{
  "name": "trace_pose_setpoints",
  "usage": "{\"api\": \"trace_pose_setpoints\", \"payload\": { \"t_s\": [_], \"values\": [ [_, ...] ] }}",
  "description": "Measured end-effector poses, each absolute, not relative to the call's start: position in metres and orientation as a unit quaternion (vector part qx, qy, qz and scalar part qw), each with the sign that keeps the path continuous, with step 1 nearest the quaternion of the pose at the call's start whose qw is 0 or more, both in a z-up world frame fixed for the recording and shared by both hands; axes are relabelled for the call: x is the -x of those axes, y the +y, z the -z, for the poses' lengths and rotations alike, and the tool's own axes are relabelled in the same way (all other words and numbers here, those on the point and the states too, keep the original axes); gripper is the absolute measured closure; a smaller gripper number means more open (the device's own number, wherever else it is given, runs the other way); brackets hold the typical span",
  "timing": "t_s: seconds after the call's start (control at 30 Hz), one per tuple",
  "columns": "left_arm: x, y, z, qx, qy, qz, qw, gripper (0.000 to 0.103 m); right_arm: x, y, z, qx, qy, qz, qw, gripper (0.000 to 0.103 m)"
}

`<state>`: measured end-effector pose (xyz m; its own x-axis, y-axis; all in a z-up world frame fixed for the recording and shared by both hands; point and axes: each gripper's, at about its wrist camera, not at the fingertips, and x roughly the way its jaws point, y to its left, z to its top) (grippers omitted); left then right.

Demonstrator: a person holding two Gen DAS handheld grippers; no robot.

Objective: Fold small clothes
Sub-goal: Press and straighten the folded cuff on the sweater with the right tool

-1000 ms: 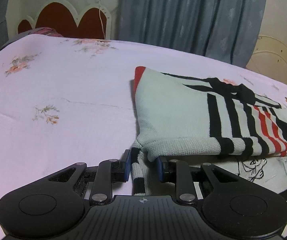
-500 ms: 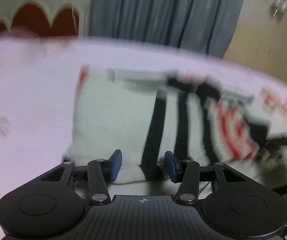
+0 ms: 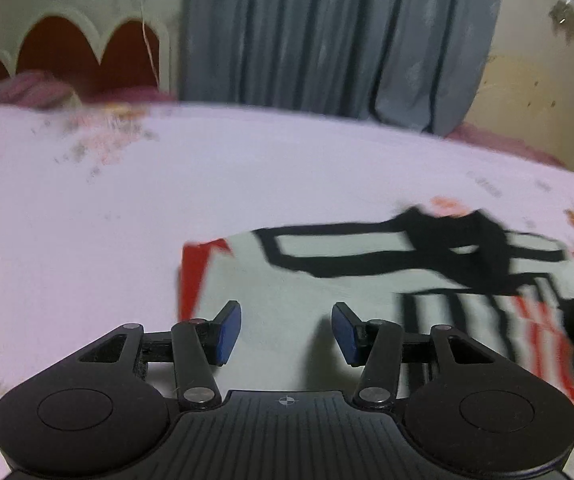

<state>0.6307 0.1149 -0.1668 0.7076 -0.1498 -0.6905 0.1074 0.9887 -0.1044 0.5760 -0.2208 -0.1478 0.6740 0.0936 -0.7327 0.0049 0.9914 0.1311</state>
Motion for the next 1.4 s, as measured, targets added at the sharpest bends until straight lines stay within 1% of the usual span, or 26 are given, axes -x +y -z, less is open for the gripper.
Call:
{"api": "trace_pose_setpoints", "payload": {
  "t_s": [0.03, 0.13, 0.17, 0.2, 0.27, 0.33, 0.37, 0.4, 0.47, 0.53, 0.6, 0.7, 0.77, 0.8, 0.87, 0.93, 1.0, 1.03, 1.13, 1.2, 1.3, 1.37, 1.4],
  "values": [
    [-0.64, 0.121, 0.171, 0.04, 0.375, 0.077, 0.923, 0.051, -0.585, -0.225, 0.154, -0.069, 0.408, -0.013, 0.91, 0.086],
    [-0.656, 0.13, 0.17, 0.056, 0.375, 0.085, 0.921, 0.051, -0.592, -0.228, 0.152, -0.076, 0.4, -0.012, 0.913, 0.085],
    [-0.657, 0.13, 0.168, 0.05, 0.376, 0.084, 0.921, 0.051, -0.59, -0.226, 0.149, -0.07, 0.398, -0.01, 0.915, 0.082],
    [-0.654, 0.129, 0.164, 0.049, 0.371, 0.079, 0.924, 0.051, -0.587, -0.223, 0.144, -0.065, 0.388, -0.01, 0.919, 0.078],
    [-0.648, 0.125, 0.158, 0.043, 0.355, 0.087, 0.93, 0.051, -0.581, -0.215, 0.136, -0.074, 0.37, -0.026, 0.926, 0.077],
    [-0.652, 0.117, 0.165, 0.016, 0.368, 0.074, 0.927, 0.05, -0.584, -0.199, 0.135, -0.078, 0.367, -0.058, 0.925, 0.078],
    [-0.656, 0.117, 0.171, 0.017, 0.373, 0.072, 0.925, 0.049, -0.586, -0.187, 0.138, -0.075, 0.37, -0.076, 0.923, 0.079],
    [-0.655, 0.121, 0.175, 0.029, 0.364, 0.075, 0.928, 0.047, -0.589, -0.178, 0.141, -0.068, 0.377, -0.088, 0.92, 0.082],
    [-0.654, 0.126, 0.176, 0.042, 0.357, 0.077, 0.93, 0.046, -0.599, -0.162, 0.155, -0.041, 0.405, -0.082, 0.91, 0.082],
    [-0.653, 0.126, 0.171, 0.042, 0.361, 0.074, 0.929, 0.046, -0.599, -0.161, 0.159, -0.039, 0.4, -0.072, 0.913, 0.082],
    [-0.649, 0.123, 0.164, 0.027, 0.348, 0.068, 0.935, 0.046, -0.597, -0.158, 0.15, -0.034, 0.397, -0.072, 0.914, 0.079],
    [-0.653, 0.125, 0.173, 0.019, 0.363, 0.068, 0.929, 0.046, -0.59, -0.152, 0.14, -0.038, 0.376, -0.096, 0.921, 0.079],
    [-0.656, 0.128, 0.175, 0.028, 0.362, 0.071, 0.929, 0.044, -0.593, -0.141, 0.143, -0.024, 0.387, -0.108, 0.915, 0.081],
    [-0.656, 0.131, 0.174, 0.034, 0.364, 0.071, 0.928, 0.044, -0.599, -0.135, 0.149, -0.009, 0.403, -0.102, 0.909, 0.081],
    [-0.654, 0.129, 0.169, 0.03, 0.369, 0.064, 0.927, 0.044, -0.6, -0.134, 0.154, -0.006, 0.405, -0.096, 0.909, 0.081],
    [-0.641, 0.119, 0.158, 0.014, 0.358, 0.061, 0.932, 0.044, -0.595, -0.134, 0.145, -0.008, 0.4, -0.093, 0.912, 0.079],
    [-0.625, 0.104, 0.152, 0.011, 0.34, 0.097, 0.936, 0.044, -0.585, -0.136, 0.137, -0.017, 0.38, -0.099, 0.92, 0.072],
    [-0.62, 0.095, 0.153, 0.007, 0.338, 0.109, 0.935, 0.044, -0.582, -0.137, 0.137, -0.024, 0.379, -0.105, 0.919, 0.072],
    [-0.614, 0.067, 0.168, -0.017, 0.357, 0.146, 0.922, 0.044, -0.58, -0.134, 0.149, -0.009, 0.404, -0.103, 0.909, 0.076],
    [-0.609, 0.063, 0.174, -0.045, 0.349, 0.143, 0.925, 0.044, -0.575, -0.138, 0.152, 0.0, 0.402, -0.092, 0.911, 0.078],
    [-0.6, 0.081, 0.172, -0.027, 0.347, 0.121, 0.93, 0.044, -0.563, -0.163, 0.147, -0.009, 0.401, -0.046, 0.915, 0.078],
    [-0.594, 0.095, 0.175, -0.021, 0.346, 0.108, 0.932, 0.044, -0.555, -0.186, 0.147, -0.022, 0.403, -0.026, 0.914, 0.083],
    [-0.591, 0.099, 0.176, -0.021, 0.346, 0.107, 0.932, 0.044, -0.551, -0.195, 0.148, -0.031, 0.404, -0.023, 0.914, 0.083]
  ]
}}
